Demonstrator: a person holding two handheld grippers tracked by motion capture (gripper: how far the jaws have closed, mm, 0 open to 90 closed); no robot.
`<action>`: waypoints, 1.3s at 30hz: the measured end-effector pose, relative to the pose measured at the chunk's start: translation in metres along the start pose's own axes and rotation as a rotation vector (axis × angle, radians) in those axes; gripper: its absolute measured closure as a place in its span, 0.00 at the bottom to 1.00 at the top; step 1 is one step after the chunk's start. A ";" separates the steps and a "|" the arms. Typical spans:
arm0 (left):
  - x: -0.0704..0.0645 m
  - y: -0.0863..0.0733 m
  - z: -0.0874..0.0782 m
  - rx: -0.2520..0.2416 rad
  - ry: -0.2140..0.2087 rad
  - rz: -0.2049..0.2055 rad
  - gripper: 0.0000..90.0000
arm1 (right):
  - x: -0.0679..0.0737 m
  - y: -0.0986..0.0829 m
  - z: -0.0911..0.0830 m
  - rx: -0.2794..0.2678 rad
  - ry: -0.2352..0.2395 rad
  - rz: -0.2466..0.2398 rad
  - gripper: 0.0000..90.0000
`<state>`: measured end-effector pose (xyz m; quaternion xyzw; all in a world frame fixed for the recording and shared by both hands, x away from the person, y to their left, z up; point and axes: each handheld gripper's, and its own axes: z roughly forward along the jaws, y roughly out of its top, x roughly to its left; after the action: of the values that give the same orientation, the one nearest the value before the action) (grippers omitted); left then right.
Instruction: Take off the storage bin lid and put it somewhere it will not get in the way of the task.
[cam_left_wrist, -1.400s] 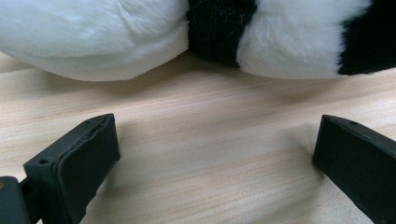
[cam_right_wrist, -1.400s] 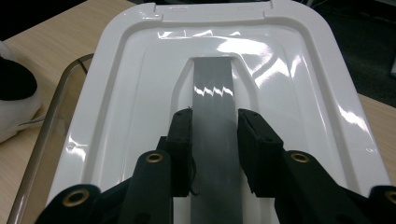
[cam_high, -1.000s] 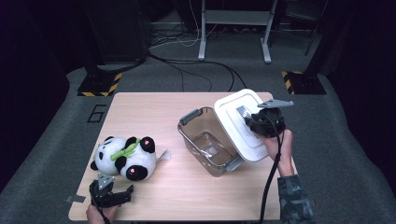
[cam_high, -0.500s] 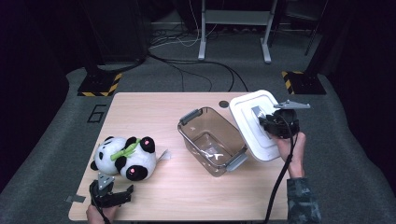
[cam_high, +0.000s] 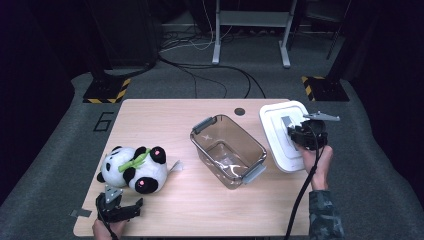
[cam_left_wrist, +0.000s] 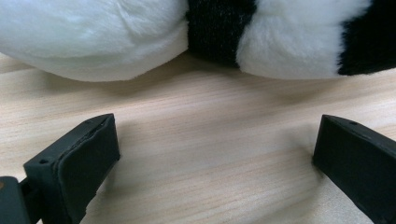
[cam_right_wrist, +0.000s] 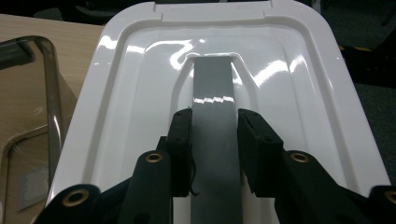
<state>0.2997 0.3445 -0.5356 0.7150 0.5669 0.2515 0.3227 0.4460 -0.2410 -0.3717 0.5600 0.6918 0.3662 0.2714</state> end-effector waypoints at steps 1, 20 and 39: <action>0.000 0.000 0.000 0.000 0.000 0.002 0.00 | -0.001 -0.001 0.001 0.000 -0.004 0.005 0.74; 0.000 0.000 0.000 -0.001 0.000 0.001 0.00 | -0.020 -0.026 0.039 0.065 -0.077 0.109 0.74; 0.000 0.000 0.000 0.003 -0.001 0.003 0.00 | -0.019 -0.050 0.085 0.112 -0.097 0.188 0.74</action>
<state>0.2996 0.3446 -0.5354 0.7167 0.5659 0.2506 0.3215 0.4876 -0.2471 -0.4627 0.6537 0.6419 0.3232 0.2372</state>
